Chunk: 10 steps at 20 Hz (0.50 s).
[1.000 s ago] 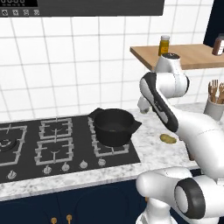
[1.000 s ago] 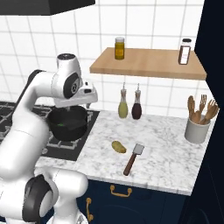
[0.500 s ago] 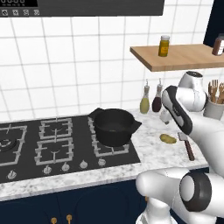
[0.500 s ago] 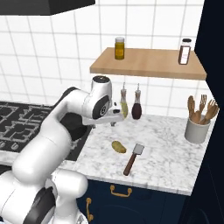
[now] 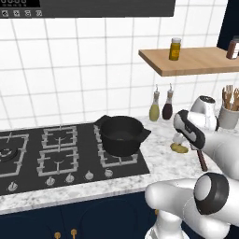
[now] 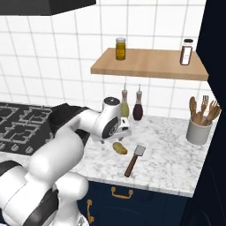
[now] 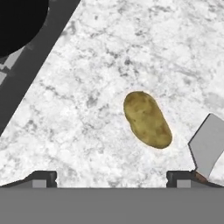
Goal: Put the broccoli and potato in the pot. Retrieve the spatula and lightly stir the vegetables in the pot.
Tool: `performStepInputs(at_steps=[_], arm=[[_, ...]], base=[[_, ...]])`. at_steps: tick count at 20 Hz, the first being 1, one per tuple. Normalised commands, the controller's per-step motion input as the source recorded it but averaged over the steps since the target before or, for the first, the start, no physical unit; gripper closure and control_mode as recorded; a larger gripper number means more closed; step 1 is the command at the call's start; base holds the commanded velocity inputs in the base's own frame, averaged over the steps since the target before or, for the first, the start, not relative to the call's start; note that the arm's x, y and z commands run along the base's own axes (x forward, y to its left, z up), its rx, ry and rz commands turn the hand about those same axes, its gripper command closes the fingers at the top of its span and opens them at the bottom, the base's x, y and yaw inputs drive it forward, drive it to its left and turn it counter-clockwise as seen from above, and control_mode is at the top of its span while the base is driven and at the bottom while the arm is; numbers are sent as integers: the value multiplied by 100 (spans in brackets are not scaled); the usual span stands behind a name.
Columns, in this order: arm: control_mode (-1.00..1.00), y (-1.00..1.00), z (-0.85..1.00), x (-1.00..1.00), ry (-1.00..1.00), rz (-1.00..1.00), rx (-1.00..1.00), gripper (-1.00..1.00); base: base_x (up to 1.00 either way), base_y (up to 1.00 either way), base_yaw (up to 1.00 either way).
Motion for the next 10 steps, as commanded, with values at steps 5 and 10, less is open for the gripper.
performStepInputs(at_steps=[5, 10], arm=[[-100, -5, -57, 33, 0, 8, -1, -100], [-100, -7, -23, 10, 0, 5, -6, -100]], base=[[0, 0, 0], [0, 0, 0]])
